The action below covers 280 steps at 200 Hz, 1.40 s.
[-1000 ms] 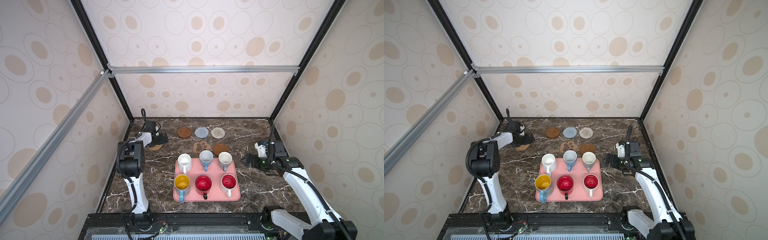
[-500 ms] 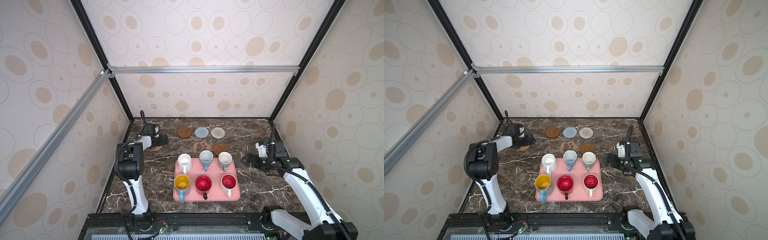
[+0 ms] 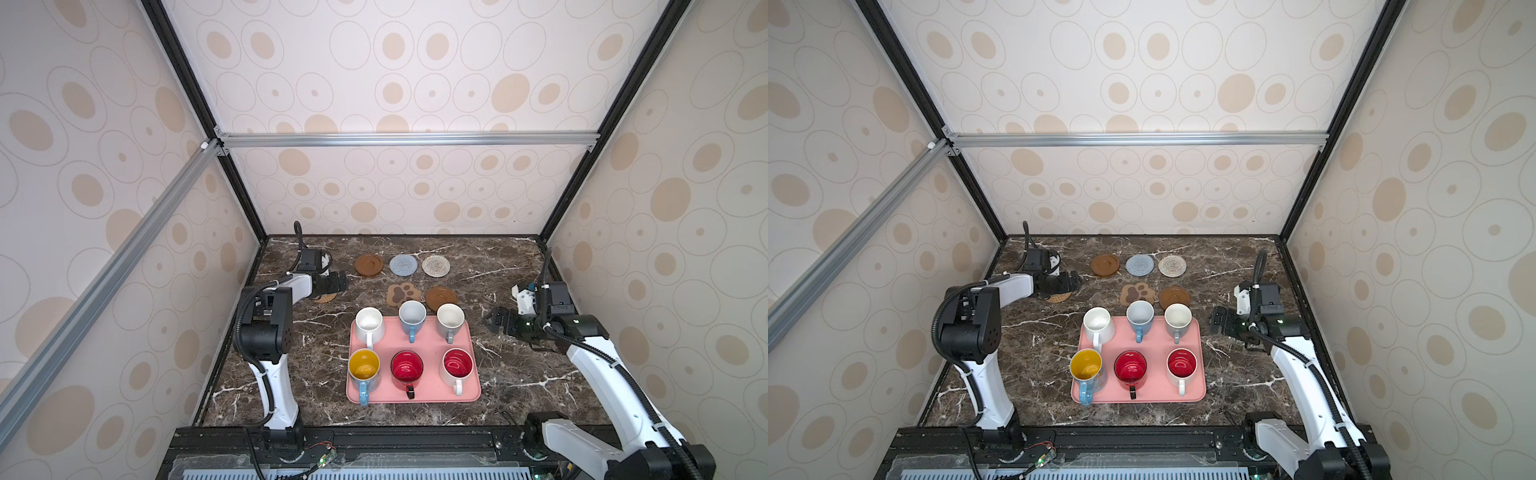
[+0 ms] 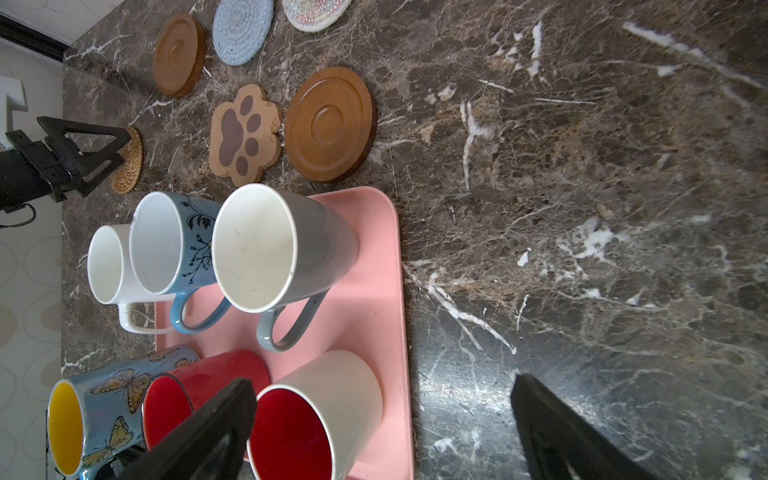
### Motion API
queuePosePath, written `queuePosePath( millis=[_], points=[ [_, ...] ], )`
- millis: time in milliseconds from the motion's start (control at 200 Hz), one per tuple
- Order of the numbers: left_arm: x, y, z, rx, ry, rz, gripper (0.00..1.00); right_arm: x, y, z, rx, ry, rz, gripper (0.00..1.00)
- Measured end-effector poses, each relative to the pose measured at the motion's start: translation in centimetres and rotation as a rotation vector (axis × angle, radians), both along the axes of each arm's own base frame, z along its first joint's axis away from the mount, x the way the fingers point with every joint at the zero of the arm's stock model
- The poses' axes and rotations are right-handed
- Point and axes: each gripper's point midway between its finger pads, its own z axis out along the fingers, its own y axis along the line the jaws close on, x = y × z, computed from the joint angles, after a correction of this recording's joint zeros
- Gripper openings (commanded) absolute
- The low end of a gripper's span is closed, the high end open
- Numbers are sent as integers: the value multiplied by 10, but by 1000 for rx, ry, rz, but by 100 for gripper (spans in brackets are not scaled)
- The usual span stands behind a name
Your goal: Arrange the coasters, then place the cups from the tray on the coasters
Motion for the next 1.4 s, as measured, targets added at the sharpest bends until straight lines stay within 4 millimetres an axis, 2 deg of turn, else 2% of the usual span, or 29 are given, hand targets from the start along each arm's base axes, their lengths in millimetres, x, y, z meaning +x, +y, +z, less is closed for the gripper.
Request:
queuePosePath(
  millis=[730, 845, 1126, 1256, 1401],
  points=[
    [1, 1, 8, -3, 93, 18, 100, 0, -3, -1, -17, 4, -11, 100],
    [9, 4, 21, 1, 83, 25, 100, 0, -4, -1, -19, 4, -12, 100],
    [44, 5, 68, -11, -26, 37, 100, -2, -4, -3, -20, 12, -12, 100],
    [51, -2, 72, -25, -38, 27, 100, -2, -4, -3, -20, 12, -12, 100],
    [55, -16, 62, -39, -21, 3, 100, -2, -4, -2, -19, 12, -12, 100]
  ],
)
